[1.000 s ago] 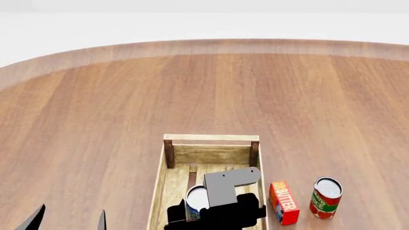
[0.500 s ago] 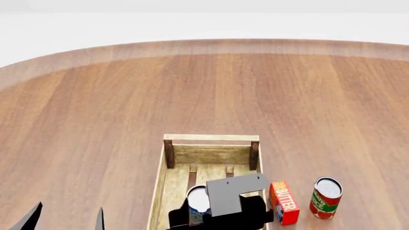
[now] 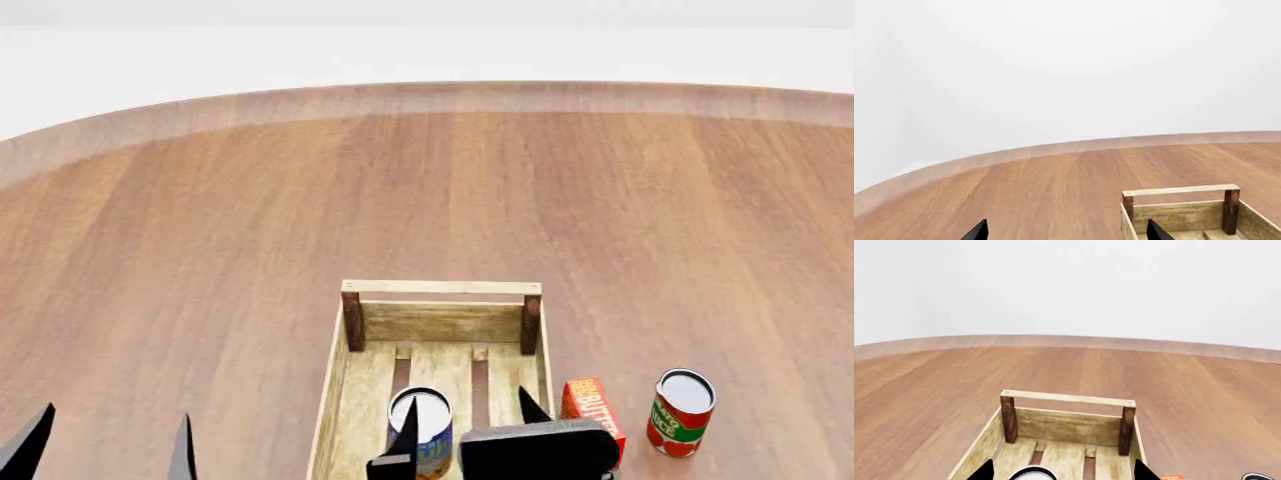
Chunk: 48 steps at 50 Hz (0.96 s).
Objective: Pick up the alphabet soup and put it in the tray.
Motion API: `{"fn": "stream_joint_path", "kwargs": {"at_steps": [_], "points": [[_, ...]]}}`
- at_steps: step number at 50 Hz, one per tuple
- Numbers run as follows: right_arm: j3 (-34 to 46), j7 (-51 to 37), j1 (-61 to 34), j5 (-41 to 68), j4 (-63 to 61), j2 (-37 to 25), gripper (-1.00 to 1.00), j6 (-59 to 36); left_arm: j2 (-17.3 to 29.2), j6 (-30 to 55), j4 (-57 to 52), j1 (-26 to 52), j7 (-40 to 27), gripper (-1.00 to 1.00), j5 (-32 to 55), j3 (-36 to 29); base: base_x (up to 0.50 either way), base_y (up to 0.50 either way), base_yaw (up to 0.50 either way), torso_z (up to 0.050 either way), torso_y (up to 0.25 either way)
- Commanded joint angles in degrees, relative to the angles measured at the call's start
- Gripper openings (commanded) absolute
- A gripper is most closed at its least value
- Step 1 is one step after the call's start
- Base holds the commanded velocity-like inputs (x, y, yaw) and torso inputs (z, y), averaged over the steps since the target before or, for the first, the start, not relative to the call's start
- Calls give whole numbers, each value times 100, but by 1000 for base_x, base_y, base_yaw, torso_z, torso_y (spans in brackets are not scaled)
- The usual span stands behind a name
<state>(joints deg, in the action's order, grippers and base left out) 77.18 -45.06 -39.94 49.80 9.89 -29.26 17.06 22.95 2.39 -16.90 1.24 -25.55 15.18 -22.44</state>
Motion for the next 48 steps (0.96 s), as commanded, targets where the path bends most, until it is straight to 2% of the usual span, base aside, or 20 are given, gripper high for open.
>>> {"fn": "stream_joint_path", "kwargs": {"at_steps": [1,13,24,48], "points": [[-4,-1071,339,-1102,-1116,-547,100,479,115,100,-386,-93,-79,100,15,29,0,0,0,0,0],[67,-1886,569,-2046,-2373,-1052,100,371,213,133,-720,-224,-166,100,-41,27,0,0,0,0,0],[116,-2424,584,-2602,-3213,-1291,100,-193,310,216,-1117,-327,-259,100,-67,41,0,0,0,0,0],[237,-2925,457,-3329,-4635,-1492,100,-1426,524,397,-1947,-527,-441,100,-114,91,0,0,0,0,0]]}}
